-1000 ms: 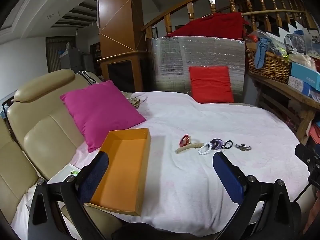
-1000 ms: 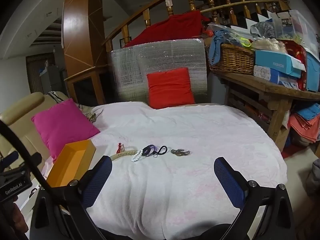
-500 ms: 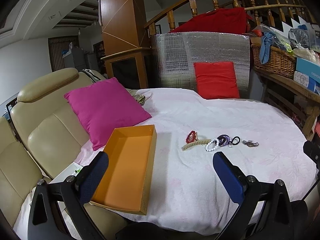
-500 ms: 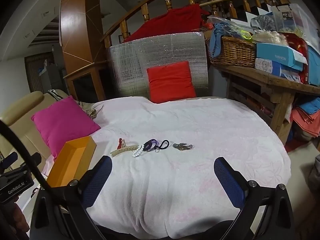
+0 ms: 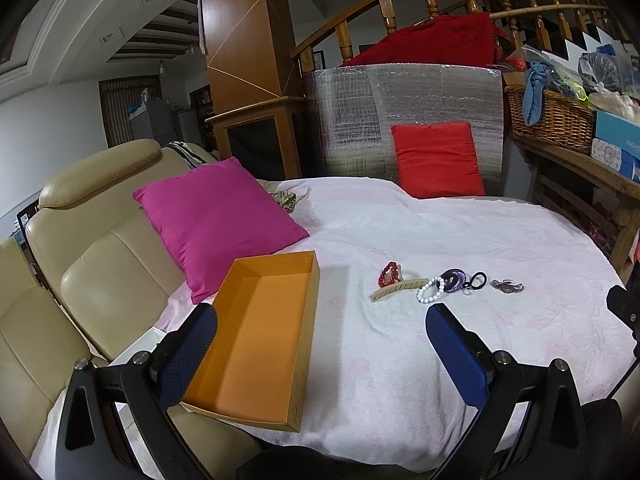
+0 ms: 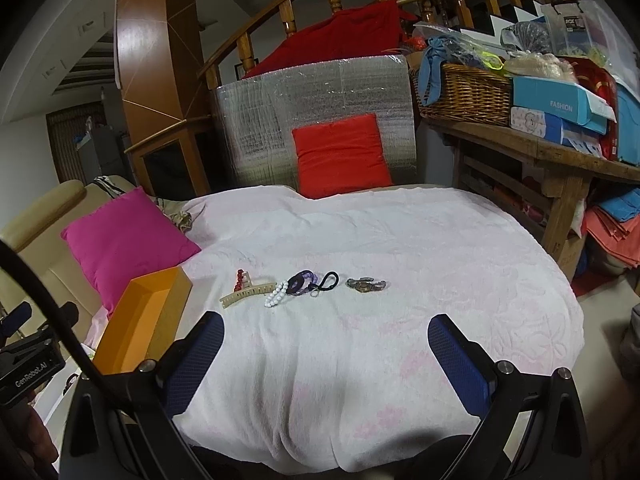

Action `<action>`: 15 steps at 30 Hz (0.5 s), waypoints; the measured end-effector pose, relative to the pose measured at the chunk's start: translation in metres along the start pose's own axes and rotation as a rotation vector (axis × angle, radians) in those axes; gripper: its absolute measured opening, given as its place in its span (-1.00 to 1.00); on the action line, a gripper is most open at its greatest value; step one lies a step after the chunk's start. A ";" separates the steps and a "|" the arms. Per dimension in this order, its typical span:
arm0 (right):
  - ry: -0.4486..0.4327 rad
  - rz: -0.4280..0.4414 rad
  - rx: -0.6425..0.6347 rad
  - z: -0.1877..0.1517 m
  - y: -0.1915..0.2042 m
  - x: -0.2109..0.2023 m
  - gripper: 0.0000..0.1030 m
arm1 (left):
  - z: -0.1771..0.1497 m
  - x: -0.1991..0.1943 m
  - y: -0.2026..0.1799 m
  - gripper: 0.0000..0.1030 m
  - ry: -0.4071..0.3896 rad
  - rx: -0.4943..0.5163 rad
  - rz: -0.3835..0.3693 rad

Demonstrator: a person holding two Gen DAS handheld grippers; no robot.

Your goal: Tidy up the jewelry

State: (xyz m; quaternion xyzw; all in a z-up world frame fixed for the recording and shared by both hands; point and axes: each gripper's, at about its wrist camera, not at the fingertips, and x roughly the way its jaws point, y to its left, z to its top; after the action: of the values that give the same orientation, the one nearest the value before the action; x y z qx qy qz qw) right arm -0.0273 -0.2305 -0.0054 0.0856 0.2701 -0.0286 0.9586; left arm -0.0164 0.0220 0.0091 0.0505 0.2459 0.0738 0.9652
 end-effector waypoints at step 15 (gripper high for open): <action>0.026 0.005 -0.029 -0.005 0.011 0.006 1.00 | 0.001 0.003 0.000 1.00 0.008 0.001 0.005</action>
State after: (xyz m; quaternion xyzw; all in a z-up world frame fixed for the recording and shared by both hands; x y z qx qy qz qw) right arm -0.0240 -0.2191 -0.0115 0.0729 0.2825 -0.0212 0.9563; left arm -0.0135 0.0226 0.0084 0.0513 0.2497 0.0761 0.9639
